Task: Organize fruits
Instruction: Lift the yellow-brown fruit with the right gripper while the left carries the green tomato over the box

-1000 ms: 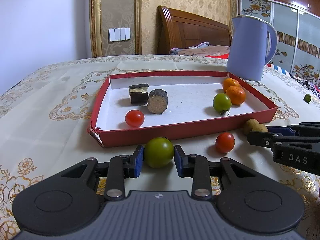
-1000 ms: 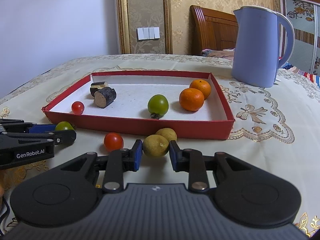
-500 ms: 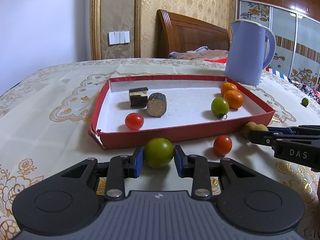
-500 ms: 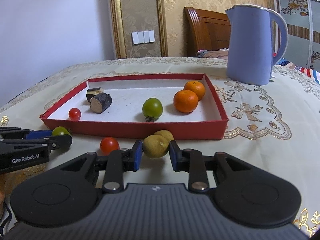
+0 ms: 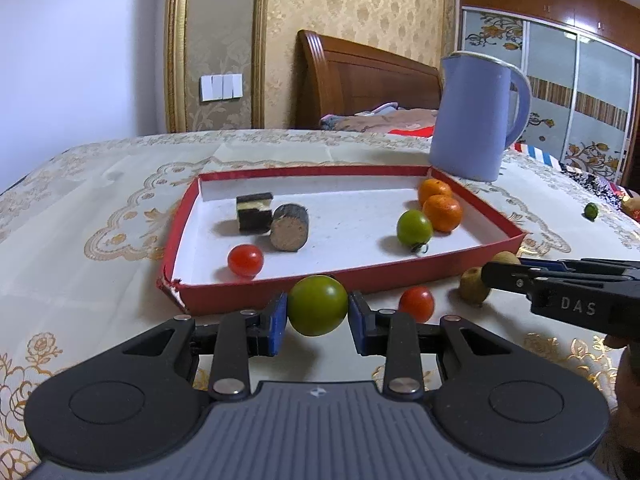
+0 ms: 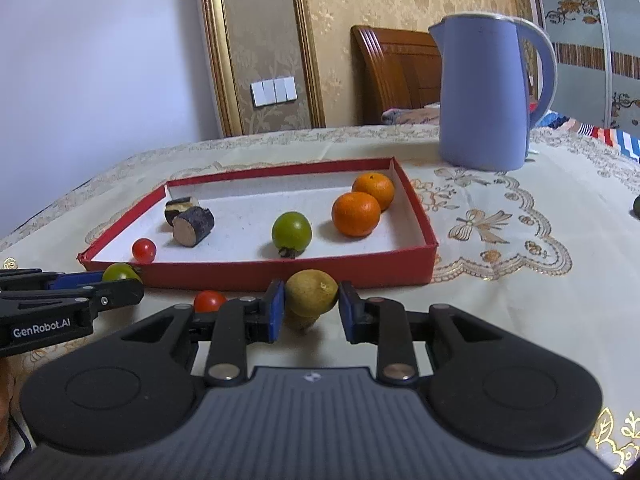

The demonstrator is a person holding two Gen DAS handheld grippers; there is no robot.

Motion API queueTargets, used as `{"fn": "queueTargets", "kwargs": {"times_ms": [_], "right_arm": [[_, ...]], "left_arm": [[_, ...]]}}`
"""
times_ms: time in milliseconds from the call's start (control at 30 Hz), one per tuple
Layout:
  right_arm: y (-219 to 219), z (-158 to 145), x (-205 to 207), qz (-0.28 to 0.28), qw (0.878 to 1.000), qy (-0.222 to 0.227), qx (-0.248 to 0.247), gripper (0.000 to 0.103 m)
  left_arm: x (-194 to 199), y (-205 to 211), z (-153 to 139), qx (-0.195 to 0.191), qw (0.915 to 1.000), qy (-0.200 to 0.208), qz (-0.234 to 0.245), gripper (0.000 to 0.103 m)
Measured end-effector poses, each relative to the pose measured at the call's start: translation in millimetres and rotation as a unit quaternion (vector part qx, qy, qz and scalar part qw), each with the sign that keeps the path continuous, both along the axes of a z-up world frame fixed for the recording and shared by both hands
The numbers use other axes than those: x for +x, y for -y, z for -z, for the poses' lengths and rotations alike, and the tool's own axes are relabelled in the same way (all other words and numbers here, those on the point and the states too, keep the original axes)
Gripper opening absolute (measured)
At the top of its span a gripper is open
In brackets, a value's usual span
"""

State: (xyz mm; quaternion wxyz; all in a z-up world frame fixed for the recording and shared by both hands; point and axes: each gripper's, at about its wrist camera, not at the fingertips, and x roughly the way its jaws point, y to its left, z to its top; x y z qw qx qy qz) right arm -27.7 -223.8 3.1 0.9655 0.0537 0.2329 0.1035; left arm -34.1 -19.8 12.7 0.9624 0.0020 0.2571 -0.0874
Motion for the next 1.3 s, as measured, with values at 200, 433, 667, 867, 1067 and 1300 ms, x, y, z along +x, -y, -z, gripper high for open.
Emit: {"fn": "queueTargets", "kwargs": {"times_ms": [200, 433, 667, 867, 1067, 1300], "right_arm": [[3, 0, 0, 0.006, 1.0, 0.002, 0.009, 0.027], [2, -1, -1, 0.01, 1.0, 0.005, 0.007, 0.027], [5, 0, 5, 0.011, 1.0, -0.008, 0.023, 0.027], [-2, -11, 10, 0.015, 1.0, 0.009, 0.004, 0.027], [-11, -23, 26, 0.01, 1.0, 0.018, -0.015, 0.027], [-24, -30, 45, 0.006, 0.999, 0.021, -0.028, 0.027]], "left_arm": [[3, 4, -9, 0.003, 1.0, 0.008, 0.003, 0.032], [13, 7, -11, 0.0, 1.0, 0.001, 0.0, 0.032], [21, 7, -14, 0.001, 1.0, -0.004, -0.001, 0.032], [34, 8, -16, 0.003, 0.9999, -0.011, -0.006, 0.032], [47, 7, -13, 0.007, 0.9996, -0.021, -0.016, 0.032], [61, 6, -10, 0.005, 0.9992, -0.031, -0.025, 0.032]]}}
